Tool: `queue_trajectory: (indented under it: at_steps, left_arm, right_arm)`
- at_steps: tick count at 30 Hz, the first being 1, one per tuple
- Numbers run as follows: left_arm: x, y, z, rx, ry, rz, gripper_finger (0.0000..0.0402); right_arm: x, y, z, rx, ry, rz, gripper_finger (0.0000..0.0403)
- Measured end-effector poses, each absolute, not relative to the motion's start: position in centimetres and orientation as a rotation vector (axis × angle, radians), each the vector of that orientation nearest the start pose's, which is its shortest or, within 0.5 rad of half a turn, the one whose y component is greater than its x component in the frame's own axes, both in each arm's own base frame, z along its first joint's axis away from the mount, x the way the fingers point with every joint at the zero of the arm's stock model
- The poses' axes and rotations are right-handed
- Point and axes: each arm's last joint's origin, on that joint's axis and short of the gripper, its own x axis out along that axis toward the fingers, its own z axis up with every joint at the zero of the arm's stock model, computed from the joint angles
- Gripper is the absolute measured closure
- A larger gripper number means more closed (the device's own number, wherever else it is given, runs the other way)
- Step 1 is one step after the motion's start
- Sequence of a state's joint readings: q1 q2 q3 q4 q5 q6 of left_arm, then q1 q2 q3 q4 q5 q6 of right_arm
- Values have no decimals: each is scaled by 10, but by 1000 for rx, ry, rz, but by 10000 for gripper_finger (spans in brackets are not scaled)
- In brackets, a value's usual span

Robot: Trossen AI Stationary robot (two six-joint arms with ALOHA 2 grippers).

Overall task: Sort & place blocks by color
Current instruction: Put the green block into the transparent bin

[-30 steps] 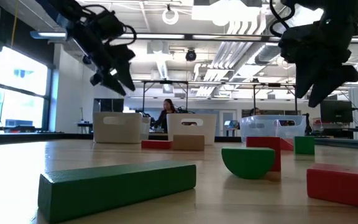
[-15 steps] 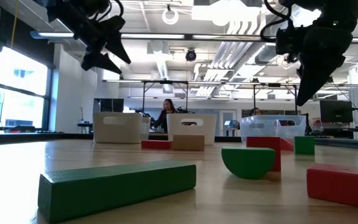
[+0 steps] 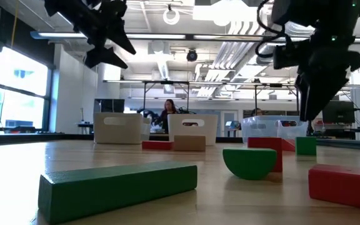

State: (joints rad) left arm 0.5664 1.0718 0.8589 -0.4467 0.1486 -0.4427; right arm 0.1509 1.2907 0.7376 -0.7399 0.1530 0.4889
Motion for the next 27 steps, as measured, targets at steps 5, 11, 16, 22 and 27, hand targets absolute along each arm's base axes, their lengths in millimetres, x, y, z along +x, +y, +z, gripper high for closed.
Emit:
queue_trajectory:
  at_steps: [5, 11, 16, 22, 27]
  left_arm:
    - [195, 106, 283, -639, 542, 496, 163]
    - [198, 101, 283, -639, 547, 476, 163]
    - [199, 99, 283, -644, 548, 469, 163]
    - [199, 99, 283, -644, 550, 469, 163]
    - [199, 99, 283, -645, 555, 470, 163]
  right_arm:
    - [223, 30, 172, 217, 1265, -305, 182]
    - [231, 30, 155, 206, 1325, -342, 182]
    - [233, 29, 144, 224, 1366, -374, 182]
    - [235, 26, 138, 239, 1384, -398, 187]
    - [237, 25, 139, 249, 1357, -394, 201]
